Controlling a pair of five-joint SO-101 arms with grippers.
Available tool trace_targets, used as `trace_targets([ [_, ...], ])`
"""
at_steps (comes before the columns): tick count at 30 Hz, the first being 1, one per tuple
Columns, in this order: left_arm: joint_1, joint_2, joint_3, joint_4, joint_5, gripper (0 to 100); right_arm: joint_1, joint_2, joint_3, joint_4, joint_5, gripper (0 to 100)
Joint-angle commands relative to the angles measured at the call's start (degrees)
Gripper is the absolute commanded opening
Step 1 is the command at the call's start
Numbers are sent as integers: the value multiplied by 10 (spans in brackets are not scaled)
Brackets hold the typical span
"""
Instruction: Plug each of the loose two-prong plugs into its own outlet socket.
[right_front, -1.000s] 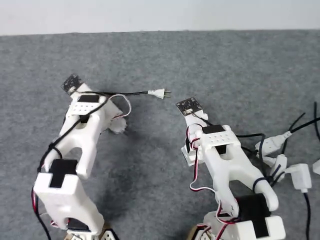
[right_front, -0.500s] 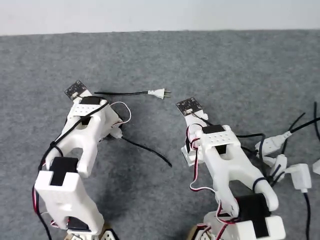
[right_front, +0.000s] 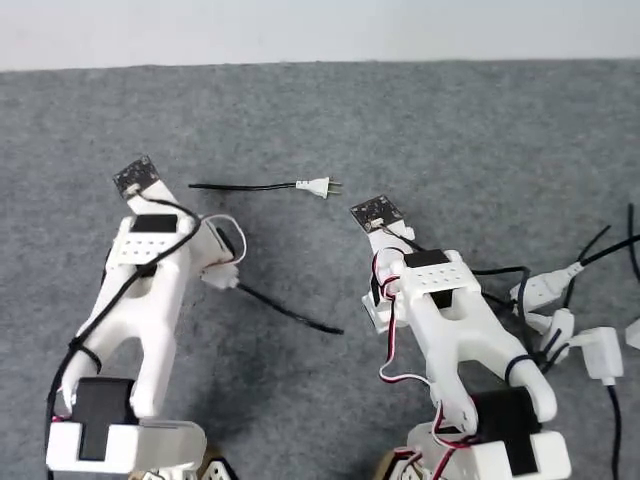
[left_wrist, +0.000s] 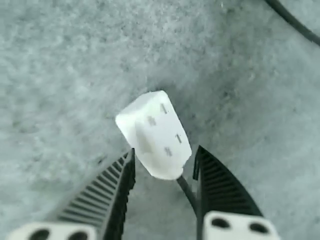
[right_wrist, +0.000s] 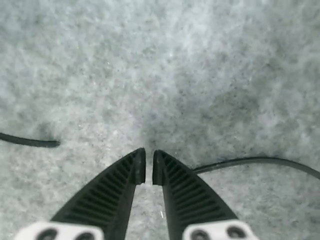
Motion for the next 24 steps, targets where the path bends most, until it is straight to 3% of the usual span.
trace_targets([
  [1,-4,-18,23,-28,-36,182,-3,-1,-33,7,5,30],
  [7,-4,33,33,-50,-39,182,-2,-1,-33,7,4,30],
  [15,-26,-2,41,-50,-39,182,-2,-1,-33,7,8,30],
  [21,-28,64,30,-112,-38,182,-2,-1,-32,7,9,30],
  [24,-28,106,-26,-65,-37,182,-3,-1,-31,7,9,30],
])
